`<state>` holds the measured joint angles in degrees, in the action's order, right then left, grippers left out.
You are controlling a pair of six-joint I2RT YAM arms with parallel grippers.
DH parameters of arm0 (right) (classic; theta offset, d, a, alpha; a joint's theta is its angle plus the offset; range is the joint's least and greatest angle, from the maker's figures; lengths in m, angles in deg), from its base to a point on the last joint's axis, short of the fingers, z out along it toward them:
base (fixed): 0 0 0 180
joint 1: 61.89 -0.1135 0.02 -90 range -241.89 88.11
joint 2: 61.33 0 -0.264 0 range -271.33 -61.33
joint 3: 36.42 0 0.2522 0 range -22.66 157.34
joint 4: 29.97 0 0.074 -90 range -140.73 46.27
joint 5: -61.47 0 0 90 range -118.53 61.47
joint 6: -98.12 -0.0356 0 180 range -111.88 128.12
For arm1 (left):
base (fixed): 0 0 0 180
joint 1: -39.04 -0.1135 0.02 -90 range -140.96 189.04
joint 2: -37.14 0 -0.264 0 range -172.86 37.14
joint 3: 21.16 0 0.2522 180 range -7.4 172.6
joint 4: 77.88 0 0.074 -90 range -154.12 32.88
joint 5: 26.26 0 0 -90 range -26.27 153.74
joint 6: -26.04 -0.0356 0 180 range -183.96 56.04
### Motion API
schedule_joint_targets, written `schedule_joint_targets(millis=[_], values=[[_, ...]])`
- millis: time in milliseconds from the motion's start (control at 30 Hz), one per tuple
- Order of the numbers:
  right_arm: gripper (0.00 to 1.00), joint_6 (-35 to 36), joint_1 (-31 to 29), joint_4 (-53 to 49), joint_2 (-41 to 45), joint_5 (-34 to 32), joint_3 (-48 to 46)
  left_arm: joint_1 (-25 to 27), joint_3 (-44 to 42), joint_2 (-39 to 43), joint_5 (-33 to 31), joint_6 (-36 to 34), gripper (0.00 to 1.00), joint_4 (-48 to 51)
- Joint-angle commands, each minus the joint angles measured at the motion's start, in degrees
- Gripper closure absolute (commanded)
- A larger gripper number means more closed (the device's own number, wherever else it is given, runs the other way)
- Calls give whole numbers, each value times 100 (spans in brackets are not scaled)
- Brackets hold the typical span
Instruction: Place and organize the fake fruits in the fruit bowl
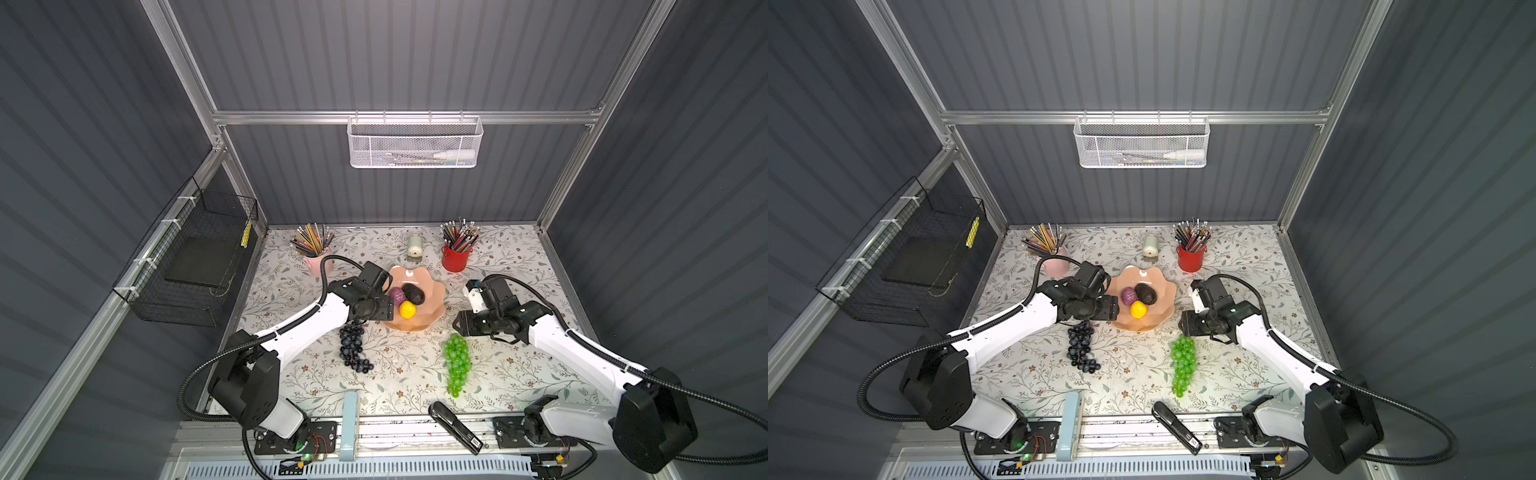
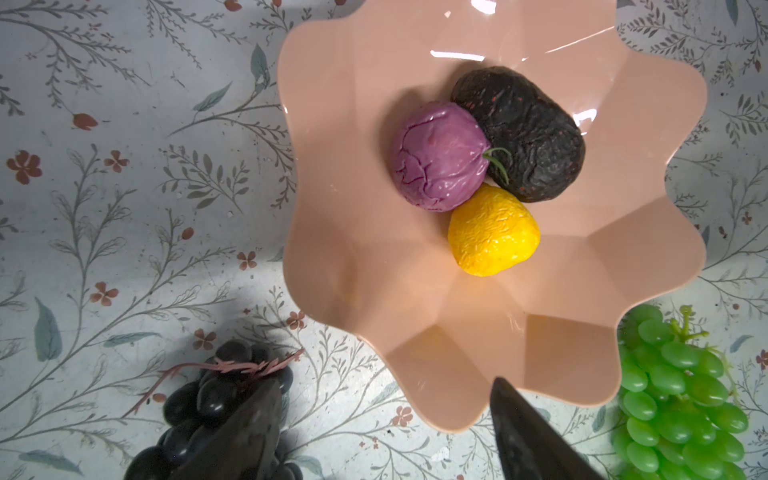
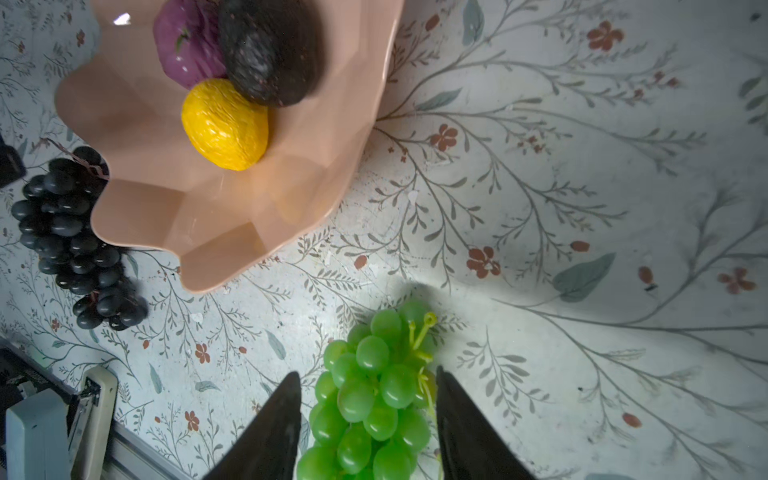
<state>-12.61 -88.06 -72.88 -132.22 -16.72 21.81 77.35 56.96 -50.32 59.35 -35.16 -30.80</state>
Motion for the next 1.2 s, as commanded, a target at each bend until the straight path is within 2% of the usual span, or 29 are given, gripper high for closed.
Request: schedule_joint_targets(millis=[0,233,400,867,1167], values=[[50,-204,31,56,5,237,-192,-7,104,-34,104,-25,21,-228],[55,-214,25,15,-399,158,-132,-7,-202,120,344,-138,20,-428],[53,-116,125,-105,-394,-26,-219,-7,-558,485,271,-52,19,-562],[57,-2,768,407,-293,666,-718,-7,-205,100,291,-190,18,-380],[63,-61,826,890,-590,1312,-728,-7,-66,-7,306,-183,18,-289]])
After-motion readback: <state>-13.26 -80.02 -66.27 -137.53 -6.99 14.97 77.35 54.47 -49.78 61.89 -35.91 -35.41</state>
